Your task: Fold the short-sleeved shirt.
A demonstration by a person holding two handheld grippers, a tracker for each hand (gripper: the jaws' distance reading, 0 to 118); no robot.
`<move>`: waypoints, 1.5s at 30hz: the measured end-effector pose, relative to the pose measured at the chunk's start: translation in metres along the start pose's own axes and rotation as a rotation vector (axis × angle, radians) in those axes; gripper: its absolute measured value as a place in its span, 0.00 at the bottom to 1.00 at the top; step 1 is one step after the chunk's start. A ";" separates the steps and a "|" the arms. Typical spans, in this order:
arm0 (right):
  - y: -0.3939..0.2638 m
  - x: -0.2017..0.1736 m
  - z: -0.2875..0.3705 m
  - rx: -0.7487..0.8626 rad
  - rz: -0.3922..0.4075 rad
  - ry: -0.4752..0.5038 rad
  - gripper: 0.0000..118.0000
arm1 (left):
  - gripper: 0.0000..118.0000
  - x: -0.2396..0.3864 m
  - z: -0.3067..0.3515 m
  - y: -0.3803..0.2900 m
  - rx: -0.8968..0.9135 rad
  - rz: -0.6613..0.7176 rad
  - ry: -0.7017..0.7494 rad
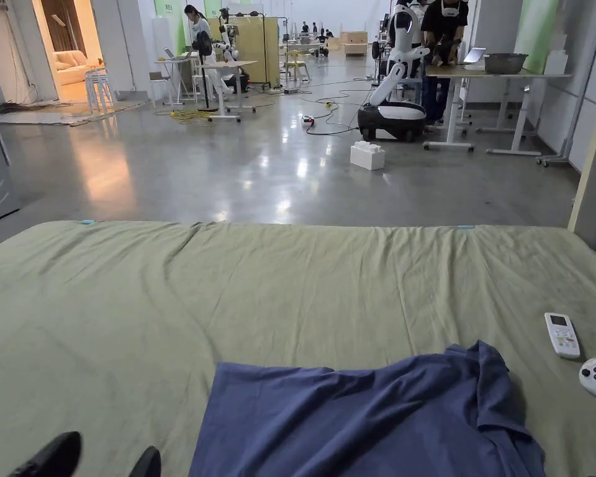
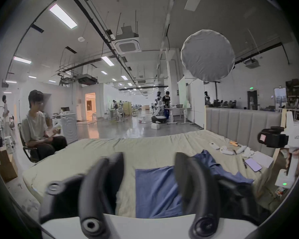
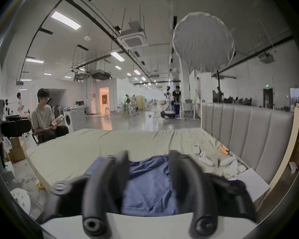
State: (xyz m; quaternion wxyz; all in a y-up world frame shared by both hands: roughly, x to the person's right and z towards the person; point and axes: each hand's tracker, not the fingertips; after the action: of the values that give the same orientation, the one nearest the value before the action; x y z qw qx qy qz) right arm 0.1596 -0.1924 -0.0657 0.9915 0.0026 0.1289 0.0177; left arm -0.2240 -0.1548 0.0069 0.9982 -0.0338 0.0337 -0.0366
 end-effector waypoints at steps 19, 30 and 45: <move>-0.018 0.000 0.011 -0.164 -0.098 0.054 0.00 | 0.28 -0.026 -0.038 -0.057 -0.211 0.007 -0.040; -0.051 -0.004 0.012 -0.360 -0.162 0.017 0.00 | 0.61 -0.077 -0.120 -0.216 -0.610 0.206 -0.088; -0.079 0.009 0.015 -0.472 -0.224 -0.032 0.00 | 0.13 -0.065 -0.159 -0.246 -0.799 0.157 -0.167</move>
State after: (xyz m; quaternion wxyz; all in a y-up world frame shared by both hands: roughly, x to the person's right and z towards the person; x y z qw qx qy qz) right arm 0.1748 -0.2712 -0.0540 0.9623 -0.2430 0.1048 -0.0628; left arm -0.3174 -0.4054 -0.1296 0.9057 -0.4186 -0.0335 0.0583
